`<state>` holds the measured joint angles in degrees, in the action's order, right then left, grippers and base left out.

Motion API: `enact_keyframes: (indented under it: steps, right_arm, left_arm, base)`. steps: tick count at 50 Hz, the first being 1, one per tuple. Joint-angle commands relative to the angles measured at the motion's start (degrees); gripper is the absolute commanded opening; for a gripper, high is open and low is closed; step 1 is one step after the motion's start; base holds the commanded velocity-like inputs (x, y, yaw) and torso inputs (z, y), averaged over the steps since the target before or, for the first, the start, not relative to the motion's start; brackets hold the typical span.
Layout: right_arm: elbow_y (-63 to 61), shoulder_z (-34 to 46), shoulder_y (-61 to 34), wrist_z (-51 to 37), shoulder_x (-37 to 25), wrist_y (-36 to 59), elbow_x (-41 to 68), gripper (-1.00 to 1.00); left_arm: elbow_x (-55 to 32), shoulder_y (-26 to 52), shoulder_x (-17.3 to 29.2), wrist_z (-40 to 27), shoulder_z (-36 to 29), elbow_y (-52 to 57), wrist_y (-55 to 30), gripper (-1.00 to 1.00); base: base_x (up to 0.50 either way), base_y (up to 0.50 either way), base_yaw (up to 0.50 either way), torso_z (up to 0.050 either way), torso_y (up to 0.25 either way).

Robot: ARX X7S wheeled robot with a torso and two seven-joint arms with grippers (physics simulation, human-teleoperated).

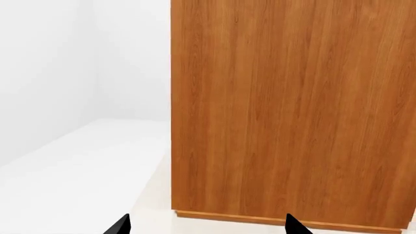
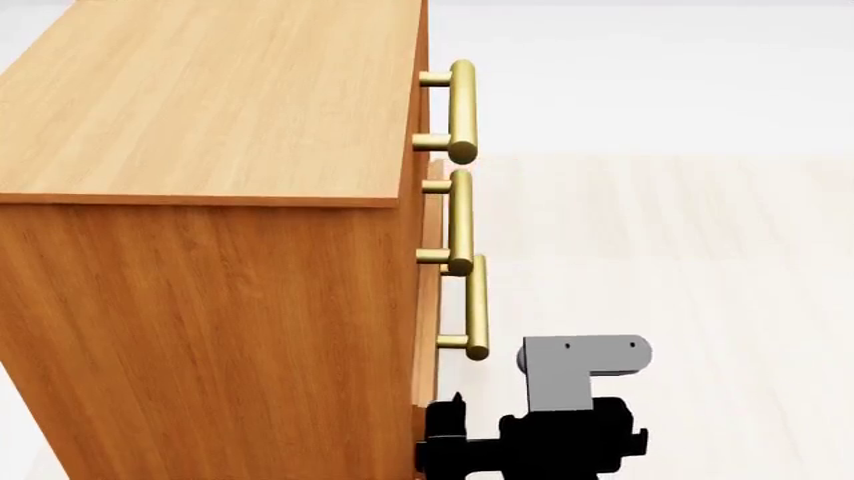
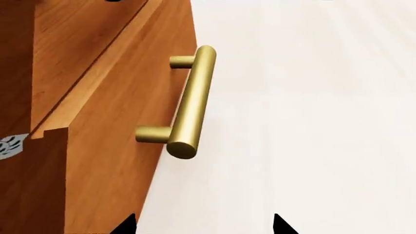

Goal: Put the bowl in the bottom drawer of the cabinet and close it.

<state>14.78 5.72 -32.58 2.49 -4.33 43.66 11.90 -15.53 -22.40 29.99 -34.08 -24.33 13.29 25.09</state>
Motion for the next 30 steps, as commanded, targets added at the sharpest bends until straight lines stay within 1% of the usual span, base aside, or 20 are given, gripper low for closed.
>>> enact_keyframes:
  steps: [1,11,14,18,30]
  right_arm:
    - [-0.8,1.8,0.0,1.4,-0.6,-0.1,1.0,1.0]
    - [-1.7,2.3,-0.3,4.2,-2.0,1.2,3.3,1.0]
    - [-1.7,3.1,0.0,5.9,-2.4,0.2,3.8,1.0]
    - [-4.4,3.3,0.3,8.4,-3.2,1.8,5.9,1.0]
    - [-5.2,3.8,0.5,13.1,-5.1,2.9,9.1,1.0]
  left_arm:
    - [0.0,0.0,0.1,-0.1,0.0,0.1,-0.1,1.0]
    - [-0.2,0.3,-0.1,0.1,-0.1,-0.6,0.2,1.0]
    - [-0.2,0.3,-0.1,0.1,-0.1,-0.7,0.4,1.0]
    - [-0.3,0.3,-0.1,0.1,-0.1,-0.8,0.5,1.0]
    - [-0.3,0.0,0.1,-0.2,0.0,-0.1,0.2,1.0]
  base:
    - [0.0,0.0,0.0,0.0,0.0]
    - [0.0,0.0,0.0,0.0,0.0]
    - [0.0,0.0,0.0,0.0,0.0]
    - [0.0,0.0,0.0,0.0,0.0]
    - [0.0,0.0,0.0,0.0,0.0]
